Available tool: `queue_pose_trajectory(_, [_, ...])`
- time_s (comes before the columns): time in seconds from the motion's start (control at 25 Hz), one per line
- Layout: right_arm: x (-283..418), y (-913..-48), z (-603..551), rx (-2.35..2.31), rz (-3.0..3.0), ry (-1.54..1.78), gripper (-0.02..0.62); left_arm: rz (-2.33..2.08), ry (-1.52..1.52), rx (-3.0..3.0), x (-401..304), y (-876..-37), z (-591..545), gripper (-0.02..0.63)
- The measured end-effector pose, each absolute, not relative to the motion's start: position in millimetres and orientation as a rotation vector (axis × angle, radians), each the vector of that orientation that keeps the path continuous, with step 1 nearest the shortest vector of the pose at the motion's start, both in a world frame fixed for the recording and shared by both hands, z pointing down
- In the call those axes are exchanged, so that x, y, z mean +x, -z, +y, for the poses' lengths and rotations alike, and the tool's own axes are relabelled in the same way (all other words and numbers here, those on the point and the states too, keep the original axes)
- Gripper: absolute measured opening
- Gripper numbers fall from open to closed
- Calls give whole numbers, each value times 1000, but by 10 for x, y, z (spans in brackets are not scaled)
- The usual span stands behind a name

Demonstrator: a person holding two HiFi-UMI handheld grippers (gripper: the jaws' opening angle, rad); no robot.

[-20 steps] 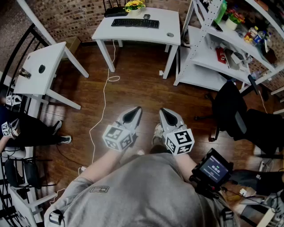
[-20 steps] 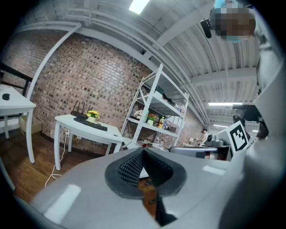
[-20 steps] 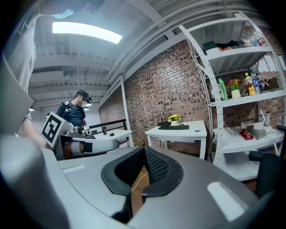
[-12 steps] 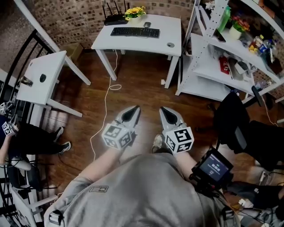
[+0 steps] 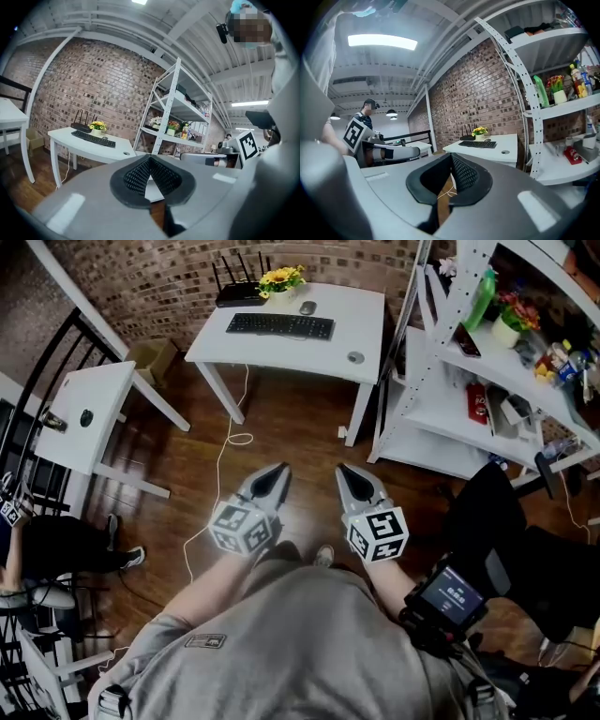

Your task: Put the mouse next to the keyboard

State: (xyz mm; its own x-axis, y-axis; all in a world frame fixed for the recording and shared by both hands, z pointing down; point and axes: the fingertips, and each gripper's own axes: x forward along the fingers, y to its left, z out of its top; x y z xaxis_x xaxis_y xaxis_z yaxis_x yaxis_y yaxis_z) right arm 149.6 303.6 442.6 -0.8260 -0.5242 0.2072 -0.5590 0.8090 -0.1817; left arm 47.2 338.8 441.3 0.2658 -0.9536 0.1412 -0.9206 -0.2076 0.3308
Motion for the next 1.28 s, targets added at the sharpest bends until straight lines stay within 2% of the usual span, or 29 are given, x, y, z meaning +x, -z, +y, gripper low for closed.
queue_pose_trajectory(0.48, [1285, -4613, 2254, 883, -2802, -386, 12, -1666, 143, 2178, 268, -4589, 2560, -5])
queue_pose_trajectory(1.28, [85, -4569, 536, 1059, -2720, -365, 12, -1595, 138, 2241, -1073, -4600, 776, -5])
